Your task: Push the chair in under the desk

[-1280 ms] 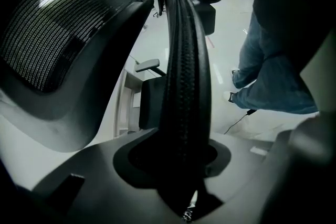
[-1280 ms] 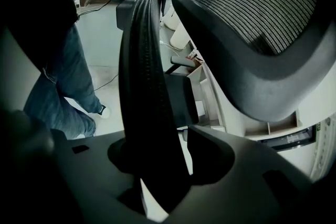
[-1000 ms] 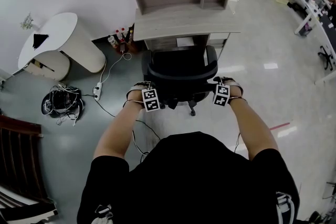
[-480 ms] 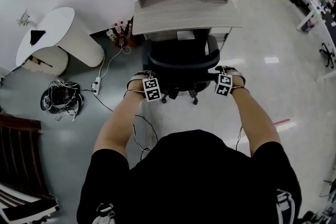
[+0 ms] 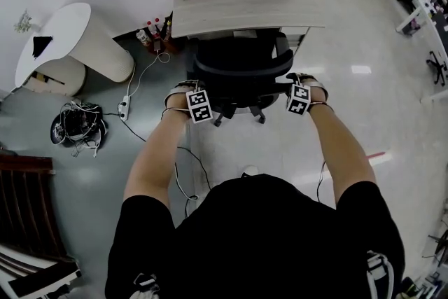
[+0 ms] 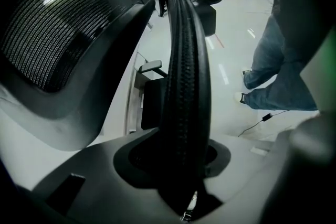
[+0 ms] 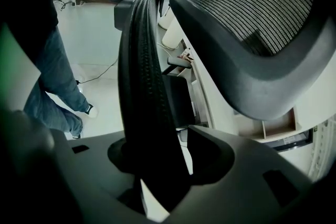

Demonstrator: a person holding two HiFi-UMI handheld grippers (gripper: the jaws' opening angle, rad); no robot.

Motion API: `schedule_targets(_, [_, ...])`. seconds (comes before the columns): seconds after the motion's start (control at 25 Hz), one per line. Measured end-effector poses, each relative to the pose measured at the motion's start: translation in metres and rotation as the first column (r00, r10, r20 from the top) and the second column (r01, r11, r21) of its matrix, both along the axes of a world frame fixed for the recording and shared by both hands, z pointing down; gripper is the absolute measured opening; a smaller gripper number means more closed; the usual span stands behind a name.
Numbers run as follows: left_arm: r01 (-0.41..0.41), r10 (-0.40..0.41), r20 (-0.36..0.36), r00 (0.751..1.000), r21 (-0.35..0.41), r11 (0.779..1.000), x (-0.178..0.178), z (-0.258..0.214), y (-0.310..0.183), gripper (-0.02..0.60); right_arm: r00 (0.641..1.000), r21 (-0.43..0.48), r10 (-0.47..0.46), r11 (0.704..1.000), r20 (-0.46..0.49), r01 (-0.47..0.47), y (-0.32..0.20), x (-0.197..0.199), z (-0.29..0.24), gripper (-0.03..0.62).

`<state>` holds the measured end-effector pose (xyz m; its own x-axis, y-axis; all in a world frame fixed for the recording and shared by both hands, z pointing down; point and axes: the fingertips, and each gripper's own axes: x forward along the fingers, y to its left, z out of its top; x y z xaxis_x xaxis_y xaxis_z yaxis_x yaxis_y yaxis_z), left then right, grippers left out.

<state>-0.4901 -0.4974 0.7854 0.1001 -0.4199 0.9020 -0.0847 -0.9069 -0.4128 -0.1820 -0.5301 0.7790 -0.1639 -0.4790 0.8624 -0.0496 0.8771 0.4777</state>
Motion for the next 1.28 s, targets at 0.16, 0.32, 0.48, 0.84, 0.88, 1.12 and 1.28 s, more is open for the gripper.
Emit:
schedule_targets(0.16, [-0.002, 0.003, -0.007, 1.000, 0.012, 1.000, 0.000, -0.001, -0.016, 0.143, 1.000, 0.008, 0.003, 1.000, 0.004, -0.003, -0.014, 0.000, -0.001, 0.195])
schedule_targets(0.32, [-0.003, 0.003, -0.009, 1.000, 0.023, 1.000, 0.001, -0.001, -0.023, 0.143, 1.000, 0.012, 0.004, 1.000, 0.002, -0.004, -0.021, 0.000, 0.000, 0.195])
schedule_targets(0.48, [-0.002, 0.002, -0.012, 1.000, 0.030, 1.000, -0.002, 0.000, -0.030, 0.143, 1.000, 0.014, 0.005, 1.000, 0.005, -0.005, -0.028, -0.003, 0.001, 0.193])
schedule_targets(0.84, [0.002, -0.001, -0.016, 1.000, 0.039, 0.999, -0.001, 0.001, -0.035, 0.143, 1.000, 0.021, -0.006, 1.000, 0.002, 0.005, -0.035, -0.004, 0.000, 0.193])
schedule_targets(0.88, [0.002, -0.002, -0.014, 1.000, 0.038, 0.999, -0.001, 0.001, -0.035, 0.143, 1.000, 0.023, -0.006, 1.000, 0.003, 0.006, -0.035, -0.004, 0.001, 0.193])
schedule_targets(1.12, [0.005, -0.004, -0.014, 1.000, 0.037, 0.999, -0.001, 0.001, -0.035, 0.143, 1.000, 0.023, -0.009, 1.000, 0.004, 0.009, -0.038, -0.003, 0.003, 0.193])
schedule_targets(1.28, [0.003, -0.003, -0.005, 1.000, 0.009, 1.000, -0.001, 0.003, -0.033, 0.143, 1.000, 0.009, -0.016, 1.000, -0.007, 0.017, -0.036, -0.003, 0.003, 0.192])
